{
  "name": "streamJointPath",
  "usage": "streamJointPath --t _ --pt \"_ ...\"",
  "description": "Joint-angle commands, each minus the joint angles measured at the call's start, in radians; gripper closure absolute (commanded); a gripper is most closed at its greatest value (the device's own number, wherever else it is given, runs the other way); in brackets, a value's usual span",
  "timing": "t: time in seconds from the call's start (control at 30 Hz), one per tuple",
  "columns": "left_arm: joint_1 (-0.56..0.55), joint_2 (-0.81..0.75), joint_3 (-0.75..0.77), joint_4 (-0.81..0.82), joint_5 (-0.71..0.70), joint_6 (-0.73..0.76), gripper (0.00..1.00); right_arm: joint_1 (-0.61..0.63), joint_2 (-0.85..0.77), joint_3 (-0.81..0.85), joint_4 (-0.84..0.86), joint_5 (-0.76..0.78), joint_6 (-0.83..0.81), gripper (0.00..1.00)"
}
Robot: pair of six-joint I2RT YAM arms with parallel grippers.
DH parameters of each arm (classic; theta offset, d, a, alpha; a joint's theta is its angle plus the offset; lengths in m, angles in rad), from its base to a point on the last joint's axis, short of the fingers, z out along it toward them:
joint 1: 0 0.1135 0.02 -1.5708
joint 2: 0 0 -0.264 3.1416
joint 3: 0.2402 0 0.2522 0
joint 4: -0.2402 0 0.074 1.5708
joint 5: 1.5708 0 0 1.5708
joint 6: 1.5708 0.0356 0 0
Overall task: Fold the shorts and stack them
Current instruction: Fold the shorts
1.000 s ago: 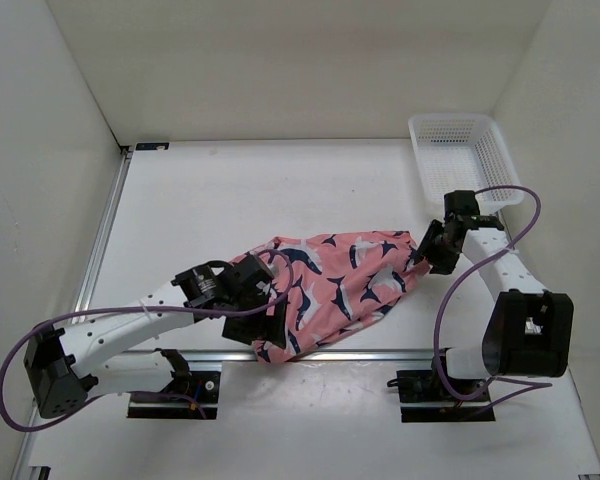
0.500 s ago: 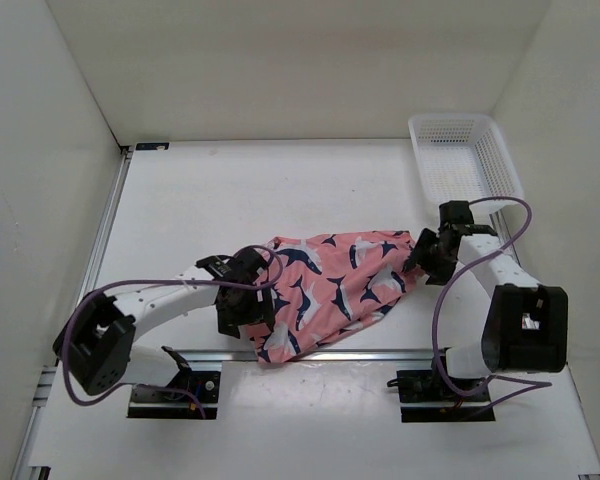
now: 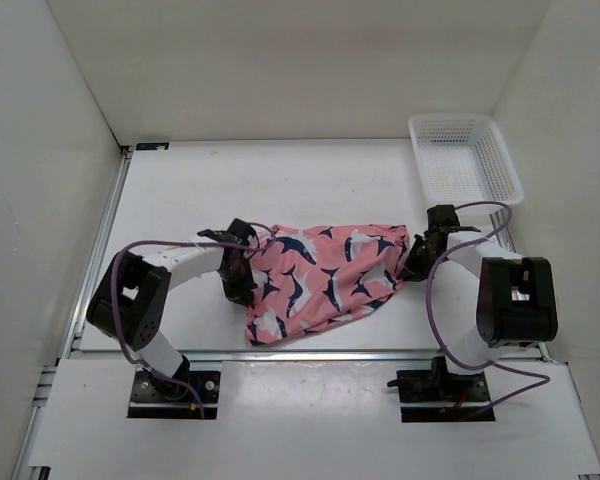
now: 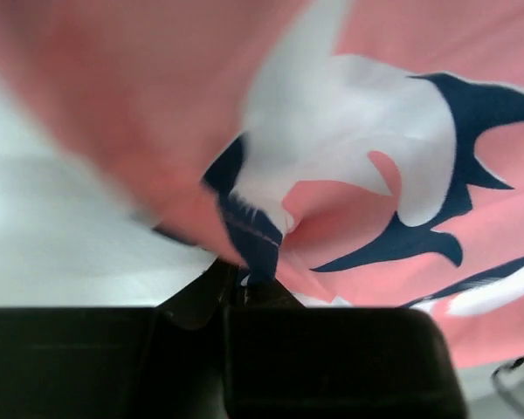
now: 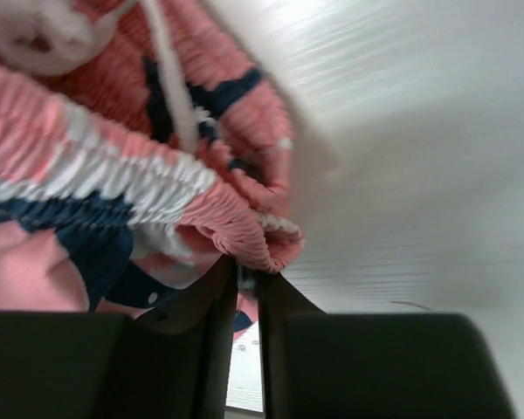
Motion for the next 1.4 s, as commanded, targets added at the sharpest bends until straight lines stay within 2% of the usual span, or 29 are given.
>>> streamJointPath --t 0.0,0.07,0.13,0.17,0.2,0.23,0.27,0.3,0.33,0.37,0.4,0.47,0.53,0.57,0.6,0.7,0.77,0.93,1.1,1.17,1.23,1.3,1.37 --pt "0.136 0.039 0.082 0.054 -0.100 0.109 0.90 0.058 0.008 -0.012 0.030 -0.036 0.026 0.85" --pt "0.221 0.083 0.171 0.054 -0.127 0.157 0.90 0.129 0.008 0.001 0.018 -0.067 0.063 0.85" --pt "0.272 0.114 0.240 0.033 -0.137 0.175 0.90 0.225 0.008 0.021 -0.005 -0.067 0.101 0.80" --pt "0.310 0.144 0.318 0.014 -0.153 0.184 0.89 0.256 0.008 0.045 -0.022 -0.058 0.111 0.62" --pt "0.327 0.155 0.358 -0.013 -0.172 0.185 0.85 0.309 -0.001 0.060 -0.045 -0.024 0.111 0.52" --pt "0.340 0.156 0.394 -0.059 -0.186 0.185 0.69 0.328 -0.012 0.074 -0.097 -0.001 0.111 0.43" --pt "0.358 0.137 0.440 -0.071 -0.200 0.197 0.59 0.340 -0.058 0.085 -0.125 0.032 0.111 0.23" --pt "0.358 0.119 0.458 -0.084 -0.209 0.197 0.44 0.341 -0.090 0.094 -0.152 0.066 0.100 0.14" --pt "0.373 0.096 0.474 -0.096 -0.209 0.197 0.31 0.341 -0.165 0.108 -0.204 0.101 0.073 0.06" --pt "0.387 0.053 0.510 -0.127 -0.220 0.211 0.18 0.330 -0.201 0.119 -0.231 0.161 0.056 0.03" --pt "0.387 0.035 0.530 -0.144 -0.232 0.221 0.14 0.302 -0.233 0.131 -0.254 0.180 0.037 0.02" --pt "0.397 0.005 0.570 -0.174 -0.232 0.234 0.14 0.243 -0.296 0.166 -0.278 0.192 -0.015 0.04" --pt "0.397 -0.021 0.598 -0.194 -0.209 0.234 0.25 0.209 -0.281 0.192 -0.278 0.163 -0.041 0.08" --pt "0.383 -0.021 0.610 -0.194 -0.194 0.234 0.30 0.187 -0.261 0.223 -0.268 0.148 -0.061 0.11" --pt "0.363 -0.033 0.610 -0.194 -0.160 0.234 0.39 0.187 -0.235 0.237 -0.252 0.130 -0.070 0.13" --pt "0.320 -0.023 0.601 -0.194 -0.108 0.243 0.49 0.178 -0.085 0.278 -0.219 0.103 -0.070 0.15" --pt "0.311 0.002 0.583 -0.185 -0.088 0.254 0.53 0.178 -0.040 0.289 -0.183 0.079 -0.079 0.13" --pt "0.302 0.066 0.509 -0.148 -0.025 0.272 0.58 0.169 0.075 0.268 -0.079 0.040 -0.080 0.11" --pt "0.302 0.131 0.480 -0.113 -0.063 0.272 0.58 0.149 0.176 0.246 -0.042 0.062 -0.061 0.14" --pt "0.302 0.154 0.471 -0.113 -0.075 0.272 0.58 0.149 0.205 0.246 -0.056 0.141 -0.031 0.25" --pt "0.311 0.154 0.471 -0.113 -0.089 0.272 0.58 0.149 0.206 0.246 -0.074 0.183 -0.008 0.41" --pt "0.311 0.154 0.471 -0.113 -0.098 0.272 0.58 0.149 0.206 0.258 -0.103 0.246 0.014 0.50" --pt "0.311 0.154 0.471 -0.113 -0.098 0.272 0.58 0.161 0.206 0.277 -0.114 0.274 0.026 0.52"
